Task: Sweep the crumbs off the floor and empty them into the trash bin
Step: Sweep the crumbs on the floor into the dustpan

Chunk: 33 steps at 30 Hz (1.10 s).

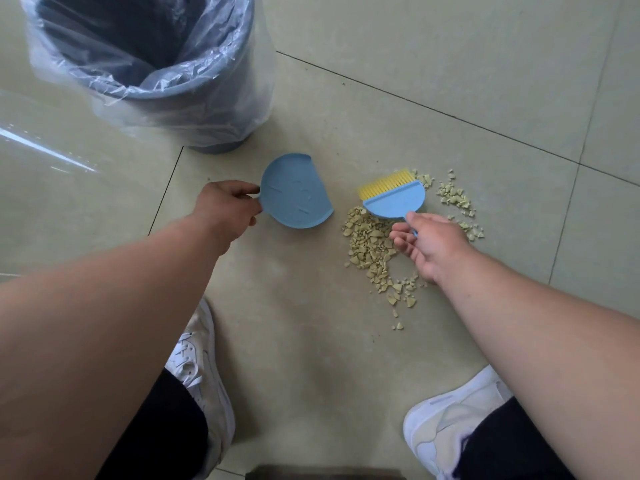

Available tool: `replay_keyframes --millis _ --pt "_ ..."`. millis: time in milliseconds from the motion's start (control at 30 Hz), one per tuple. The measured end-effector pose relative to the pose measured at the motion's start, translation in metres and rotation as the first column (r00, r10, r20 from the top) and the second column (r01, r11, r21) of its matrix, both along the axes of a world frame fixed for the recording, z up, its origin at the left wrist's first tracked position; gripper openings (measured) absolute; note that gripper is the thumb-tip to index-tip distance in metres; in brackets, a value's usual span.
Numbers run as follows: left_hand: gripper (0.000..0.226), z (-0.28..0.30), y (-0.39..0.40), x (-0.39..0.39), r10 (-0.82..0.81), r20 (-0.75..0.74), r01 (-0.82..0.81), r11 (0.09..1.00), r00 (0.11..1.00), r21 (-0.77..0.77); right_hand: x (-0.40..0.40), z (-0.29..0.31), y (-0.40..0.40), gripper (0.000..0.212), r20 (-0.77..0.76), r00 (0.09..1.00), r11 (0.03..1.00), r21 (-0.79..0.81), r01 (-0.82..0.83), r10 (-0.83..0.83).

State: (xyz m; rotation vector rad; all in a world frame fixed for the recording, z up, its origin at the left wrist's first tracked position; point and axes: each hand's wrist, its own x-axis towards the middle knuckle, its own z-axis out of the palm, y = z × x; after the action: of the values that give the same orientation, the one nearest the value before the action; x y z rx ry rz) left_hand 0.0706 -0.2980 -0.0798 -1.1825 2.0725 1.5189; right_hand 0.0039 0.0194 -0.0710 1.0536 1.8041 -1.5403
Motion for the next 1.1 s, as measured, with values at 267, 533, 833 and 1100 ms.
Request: replay_keyframes --millis 267,533,833,1100 --pt "0.035 0.001 0.012 -0.032 0.116 0.003 -0.115 0.983 0.993 0.140 -0.043 -0.004 -0.004 0.014 -0.015 0.996 0.996 -0.021 0.088 -0.089" --pt "0.039 -0.014 0.015 -0.029 0.119 0.047 -0.126 0.972 0.992 0.199 -0.055 -0.008 -0.009 0.021 0.014 0.996 0.991 0.104 0.082 -0.084" --pt "0.042 -0.015 0.022 -0.025 0.025 0.057 -0.033 0.988 0.998 0.149 -0.013 -0.006 -0.008 0.025 0.098 0.994 0.995 0.094 0.039 -0.048" --pt "0.044 -0.006 0.036 -0.016 0.008 0.046 -0.015 0.987 0.999 0.160 0.014 0.004 -0.001 0.023 0.127 0.990 0.997 0.047 0.058 -0.063"
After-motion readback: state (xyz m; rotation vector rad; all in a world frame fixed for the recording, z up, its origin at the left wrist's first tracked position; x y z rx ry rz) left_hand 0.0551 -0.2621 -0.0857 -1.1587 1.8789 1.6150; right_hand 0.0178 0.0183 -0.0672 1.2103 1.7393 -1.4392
